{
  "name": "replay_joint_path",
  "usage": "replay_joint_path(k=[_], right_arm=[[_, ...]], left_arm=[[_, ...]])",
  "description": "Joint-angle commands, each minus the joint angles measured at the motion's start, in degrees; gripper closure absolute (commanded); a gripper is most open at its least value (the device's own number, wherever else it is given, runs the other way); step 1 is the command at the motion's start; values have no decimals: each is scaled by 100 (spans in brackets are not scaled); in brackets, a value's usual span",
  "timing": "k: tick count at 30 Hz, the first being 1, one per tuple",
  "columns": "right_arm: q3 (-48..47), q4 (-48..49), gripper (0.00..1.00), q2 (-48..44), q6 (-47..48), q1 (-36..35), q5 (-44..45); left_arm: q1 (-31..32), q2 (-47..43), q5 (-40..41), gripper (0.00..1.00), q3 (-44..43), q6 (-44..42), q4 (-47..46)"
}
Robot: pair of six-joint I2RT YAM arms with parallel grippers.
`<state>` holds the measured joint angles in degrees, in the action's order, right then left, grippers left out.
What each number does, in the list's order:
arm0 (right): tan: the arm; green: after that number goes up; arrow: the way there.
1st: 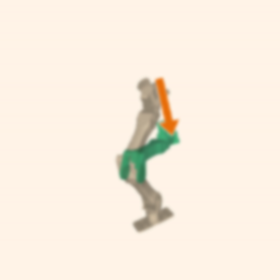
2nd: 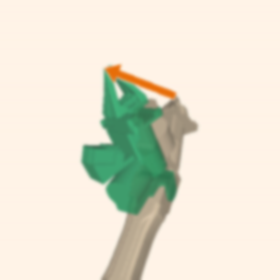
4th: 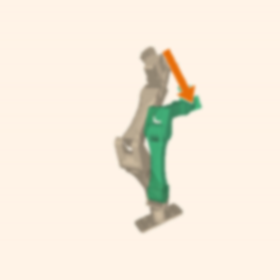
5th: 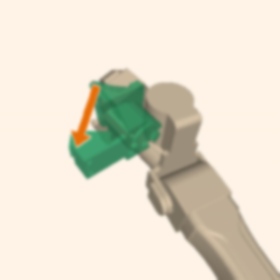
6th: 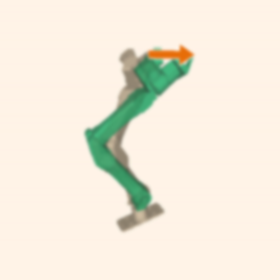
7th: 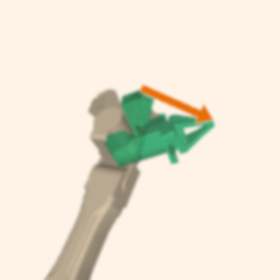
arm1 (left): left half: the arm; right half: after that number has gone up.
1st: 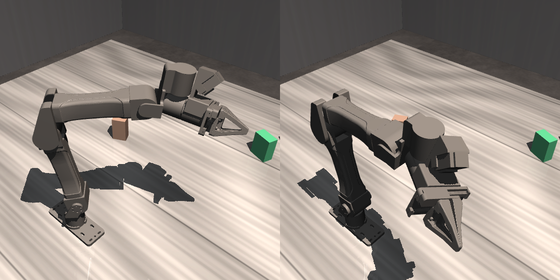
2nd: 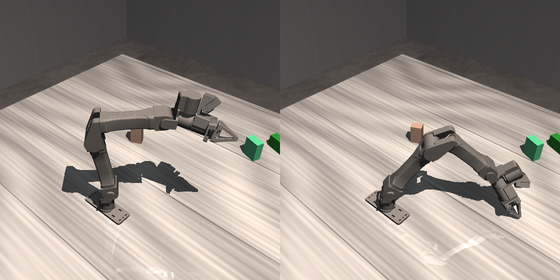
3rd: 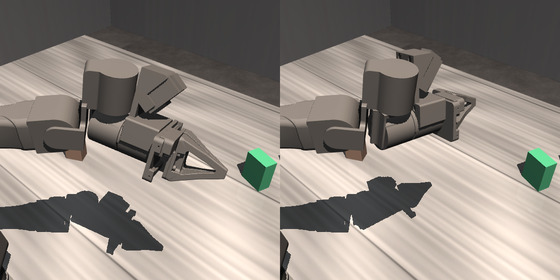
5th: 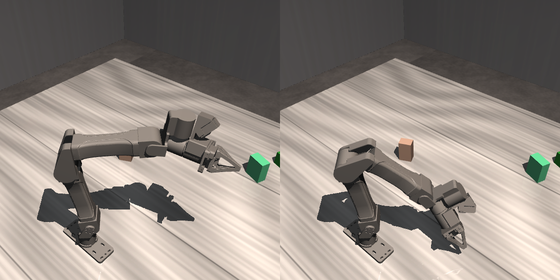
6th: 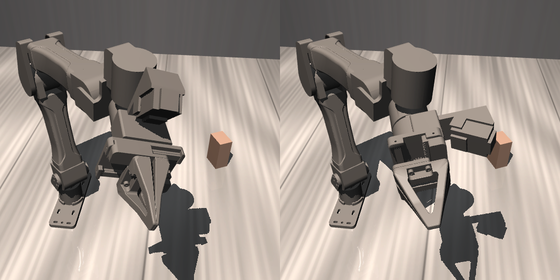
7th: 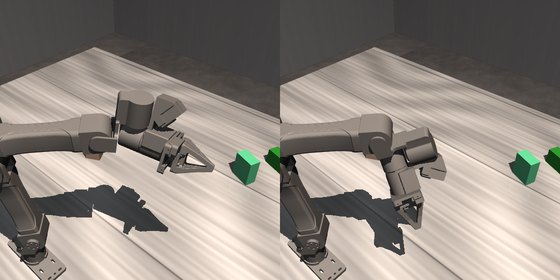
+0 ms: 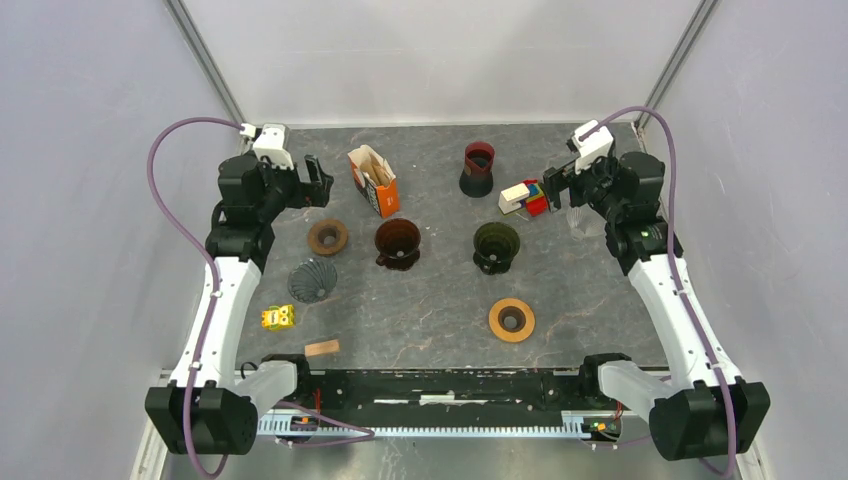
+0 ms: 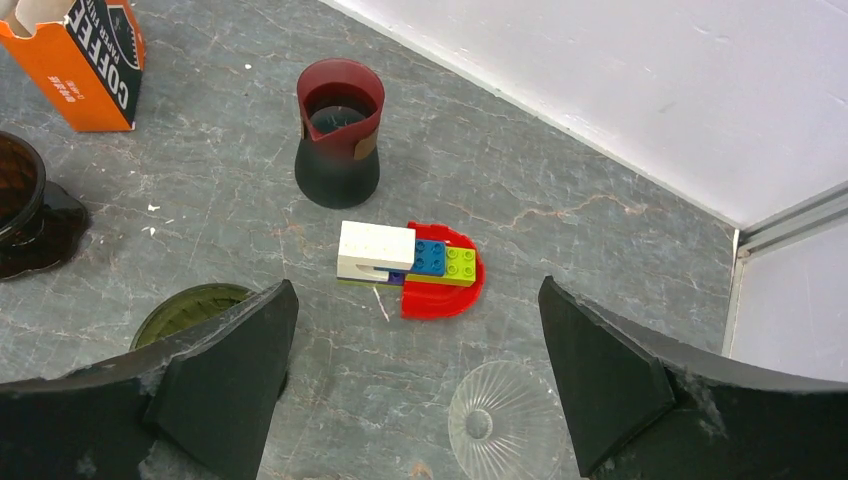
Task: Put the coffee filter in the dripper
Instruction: Move the coffee server to the center of the board.
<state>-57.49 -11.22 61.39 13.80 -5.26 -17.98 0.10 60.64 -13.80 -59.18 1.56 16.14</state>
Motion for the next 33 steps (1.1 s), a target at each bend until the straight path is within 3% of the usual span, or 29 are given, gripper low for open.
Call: replay_joint_path(k=[1,12,18,24,29,33], right_arm=[[48,146,2,-217,70,-19,-45],[80,81,2,-264,190,-19,-28],[-130,-430,2,-48,758,-101,-392],[77,-1268,2,34,1978,-608,-1409],[488,-1369,2,55,2385,-1338,-671],[581,-1307,1,58,2316,-1396,-785]], left_arm=[[-1,-152,-89,0,-95,204,-334],[-1,-265,-80,0,-128,-97,311],[-1,-178,-1353,0,-364,-1325,1593],[51,248,-1955,1,-569,-1562,2115],[654,722,-1552,7,-736,-1750,2268],[1229,1142,-803,17,-415,-1166,1522]])
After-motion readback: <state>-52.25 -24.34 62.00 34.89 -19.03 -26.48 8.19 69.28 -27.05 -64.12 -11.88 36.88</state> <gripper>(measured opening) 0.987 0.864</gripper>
